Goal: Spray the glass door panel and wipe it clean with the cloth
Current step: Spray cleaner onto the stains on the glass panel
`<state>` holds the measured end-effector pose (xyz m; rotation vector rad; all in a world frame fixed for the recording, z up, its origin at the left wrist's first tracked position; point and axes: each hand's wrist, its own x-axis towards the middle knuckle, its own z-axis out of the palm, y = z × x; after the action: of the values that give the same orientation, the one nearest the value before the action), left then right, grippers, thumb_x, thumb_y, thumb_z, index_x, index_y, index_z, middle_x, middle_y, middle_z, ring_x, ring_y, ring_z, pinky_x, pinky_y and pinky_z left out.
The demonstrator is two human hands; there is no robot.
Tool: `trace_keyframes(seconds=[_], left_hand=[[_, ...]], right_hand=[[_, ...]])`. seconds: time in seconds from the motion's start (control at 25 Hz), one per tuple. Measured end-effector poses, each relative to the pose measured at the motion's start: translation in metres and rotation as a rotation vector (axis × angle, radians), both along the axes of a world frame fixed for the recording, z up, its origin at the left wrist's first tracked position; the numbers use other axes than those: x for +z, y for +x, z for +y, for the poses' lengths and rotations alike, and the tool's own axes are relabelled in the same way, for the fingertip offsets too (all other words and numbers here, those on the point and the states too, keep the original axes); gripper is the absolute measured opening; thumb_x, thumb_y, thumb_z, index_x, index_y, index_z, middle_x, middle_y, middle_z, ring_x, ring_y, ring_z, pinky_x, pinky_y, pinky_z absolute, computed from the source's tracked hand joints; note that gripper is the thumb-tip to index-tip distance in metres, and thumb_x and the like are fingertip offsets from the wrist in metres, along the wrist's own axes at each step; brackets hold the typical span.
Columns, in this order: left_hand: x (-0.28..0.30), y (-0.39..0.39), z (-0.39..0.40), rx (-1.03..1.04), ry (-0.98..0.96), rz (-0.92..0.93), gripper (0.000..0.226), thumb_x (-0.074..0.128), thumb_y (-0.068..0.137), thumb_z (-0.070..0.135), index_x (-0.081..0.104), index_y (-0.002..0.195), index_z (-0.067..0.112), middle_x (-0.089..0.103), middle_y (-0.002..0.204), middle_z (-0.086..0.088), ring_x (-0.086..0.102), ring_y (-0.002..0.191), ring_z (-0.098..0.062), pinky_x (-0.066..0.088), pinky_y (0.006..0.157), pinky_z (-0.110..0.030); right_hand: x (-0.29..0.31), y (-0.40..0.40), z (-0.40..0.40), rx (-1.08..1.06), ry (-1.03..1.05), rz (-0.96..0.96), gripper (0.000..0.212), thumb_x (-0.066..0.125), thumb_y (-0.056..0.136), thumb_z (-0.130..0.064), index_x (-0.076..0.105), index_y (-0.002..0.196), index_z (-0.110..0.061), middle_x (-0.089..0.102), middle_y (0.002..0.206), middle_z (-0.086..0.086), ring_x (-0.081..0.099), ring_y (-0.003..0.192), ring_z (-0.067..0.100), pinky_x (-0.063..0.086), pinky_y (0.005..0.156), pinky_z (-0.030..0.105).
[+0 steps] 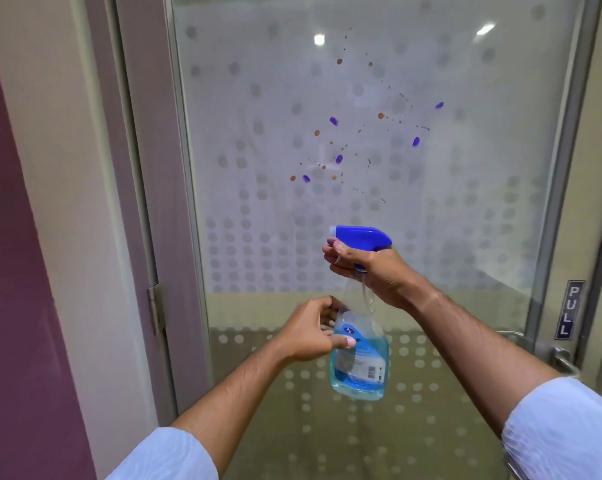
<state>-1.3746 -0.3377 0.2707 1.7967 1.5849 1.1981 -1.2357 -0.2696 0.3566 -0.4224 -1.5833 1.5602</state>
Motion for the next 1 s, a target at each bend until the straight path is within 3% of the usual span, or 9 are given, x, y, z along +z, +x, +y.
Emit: trace_keyframes(seconds=[0.12, 0.32, 0.44, 0.52, 0.64, 0.84, 1.0], left_hand=[[0.023, -0.020, -0.006, 0.121, 0.250, 0.280, 0.061, 0.075, 0.072, 0.042, 0.059, 0.124, 0.016, 0.069, 0.106, 0.000, 0.066, 0.093, -0.009, 0.057, 0.084, -0.027], [0.069, -0.043, -0.004, 0.529, 0.638, 0.682, 0.080, 0.056, 0.075, 0.058, 0.043, 0.140, 0.012, 0.055, 0.126, -0.009, 0.052, 0.113, -0.025, 0.044, 0.094, -0.038], [0.103, -0.058, 0.003, 0.632, 0.700, 0.747, 0.096, 0.053, 0.076, 0.061, 0.024, 0.152, 0.010, 0.032, 0.154, -0.016, 0.031, 0.141, -0.032, 0.029, 0.112, -0.044], [0.129, -0.071, 0.006, 0.677, 0.721, 0.799, 0.100, 0.051, 0.077, 0.062, 0.014, 0.154, 0.009, 0.016, 0.161, -0.016, 0.014, 0.149, -0.032, 0.015, 0.119, -0.044], [0.169, -0.088, 0.010, 0.757, 0.739, 0.871, 0.102, 0.047, 0.080, 0.065, 0.008, 0.155, 0.007, 0.006, 0.163, -0.017, 0.004, 0.151, -0.031, 0.007, 0.123, -0.045], [0.219, -0.102, 0.013, 0.847, 0.752, 0.948, 0.103, 0.043, 0.081, 0.068, 0.002, 0.155, 0.008, 0.000, 0.163, -0.019, -0.001, 0.151, -0.031, 0.004, 0.123, -0.047], [0.240, -0.103, 0.014, 0.880, 0.762, 0.948, 0.103, 0.043, 0.082, 0.068, 0.001, 0.155, 0.009, 0.000, 0.163, -0.019, -0.001, 0.151, -0.032, 0.003, 0.123, -0.046]], right_hand=[[0.013, -0.012, -0.006, -0.107, 0.033, 0.007, 0.035, 0.072, 0.087, -0.016, 0.065, 0.111, 0.009, 0.068, 0.102, 0.018, 0.067, 0.100, 0.025, 0.053, 0.098, 0.042], [0.042, -0.022, -0.012, -0.294, 0.126, -0.014, 0.016, 0.074, 0.086, -0.021, 0.068, 0.093, -0.008, 0.061, 0.086, 0.015, 0.061, 0.085, 0.023, 0.050, 0.098, 0.048], [0.065, -0.025, -0.011, -0.439, 0.170, -0.051, 0.025, 0.077, 0.083, -0.026, 0.067, 0.094, -0.006, 0.068, 0.086, 0.016, 0.066, 0.083, 0.022, 0.057, 0.092, 0.047], [0.084, -0.027, -0.012, -0.522, 0.179, -0.037, 0.022, 0.076, 0.085, -0.024, 0.067, 0.096, -0.008, 0.069, 0.087, 0.015, 0.066, 0.081, 0.021, 0.059, 0.087, 0.042], [0.122, -0.029, -0.016, -0.600, 0.181, 0.006, 0.023, 0.073, 0.087, -0.021, 0.068, 0.098, -0.001, 0.065, 0.082, 0.011, 0.062, 0.077, 0.019, 0.059, 0.083, 0.039], [0.193, -0.035, -0.027, -0.626, 0.233, 0.052, 0.014, 0.068, 0.090, -0.015, 0.062, 0.081, -0.006, 0.064, 0.081, 0.013, 0.064, 0.073, 0.019, 0.058, 0.084, 0.040], [0.234, -0.046, -0.026, -0.576, 0.274, 0.030, 0.009, 0.063, 0.084, -0.004, 0.064, 0.093, -0.002, 0.065, 0.077, 0.012, 0.065, 0.073, 0.020, 0.059, 0.081, 0.040]])
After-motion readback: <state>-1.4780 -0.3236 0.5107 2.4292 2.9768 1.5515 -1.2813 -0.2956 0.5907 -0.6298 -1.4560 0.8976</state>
